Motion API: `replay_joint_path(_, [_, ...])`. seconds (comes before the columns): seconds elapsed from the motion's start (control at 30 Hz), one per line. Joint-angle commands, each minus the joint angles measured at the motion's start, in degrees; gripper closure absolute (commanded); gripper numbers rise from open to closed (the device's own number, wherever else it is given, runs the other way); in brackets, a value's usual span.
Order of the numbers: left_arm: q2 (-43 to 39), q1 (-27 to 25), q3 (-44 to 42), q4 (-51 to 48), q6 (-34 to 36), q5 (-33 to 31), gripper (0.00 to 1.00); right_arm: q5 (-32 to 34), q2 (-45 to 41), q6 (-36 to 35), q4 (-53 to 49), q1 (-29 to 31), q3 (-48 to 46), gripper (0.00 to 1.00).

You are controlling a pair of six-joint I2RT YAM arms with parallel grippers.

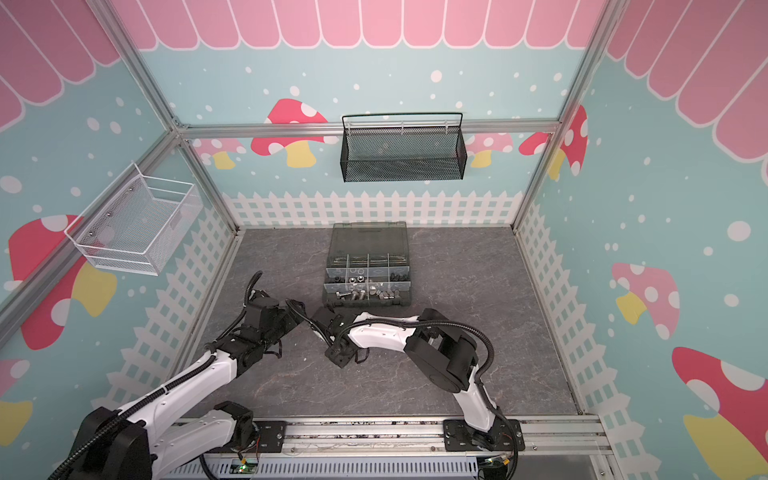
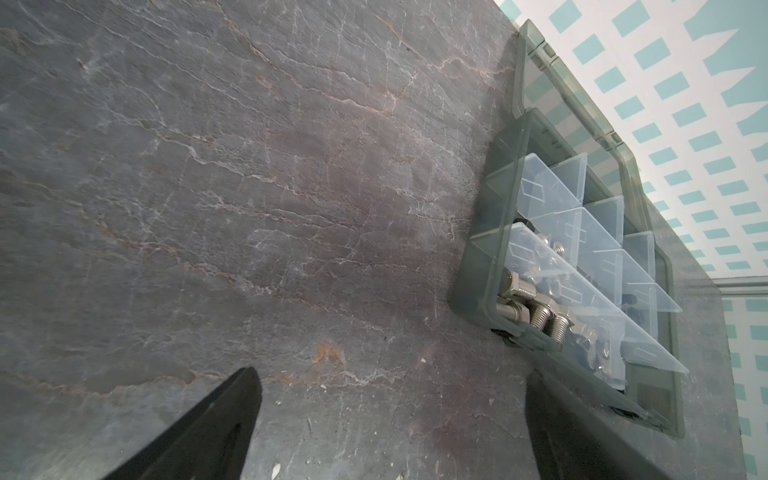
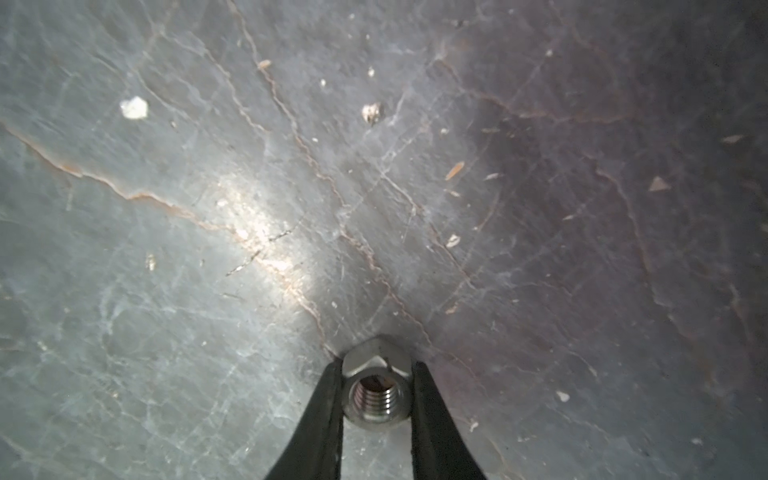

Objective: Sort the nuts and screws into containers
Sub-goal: 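Carry the silver nut with the right gripper over the organizer compartment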

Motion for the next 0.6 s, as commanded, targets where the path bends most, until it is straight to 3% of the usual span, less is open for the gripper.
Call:
replay_joint_path(0.0, [-1.02, 0.41, -0.55, 0.01, -1.11, -0.65, 0.00, 2.69, -2.27, 0.08, -0.89, -0.89, -1.81, 0.96])
replay_joint_path(0.57, [-1.57, 0.70, -1.05, 0.18, -1.28, -0.67, 0.00, 2.30, -10.69, -2.18, 3.36, -15.14, -1.60, 1.00])
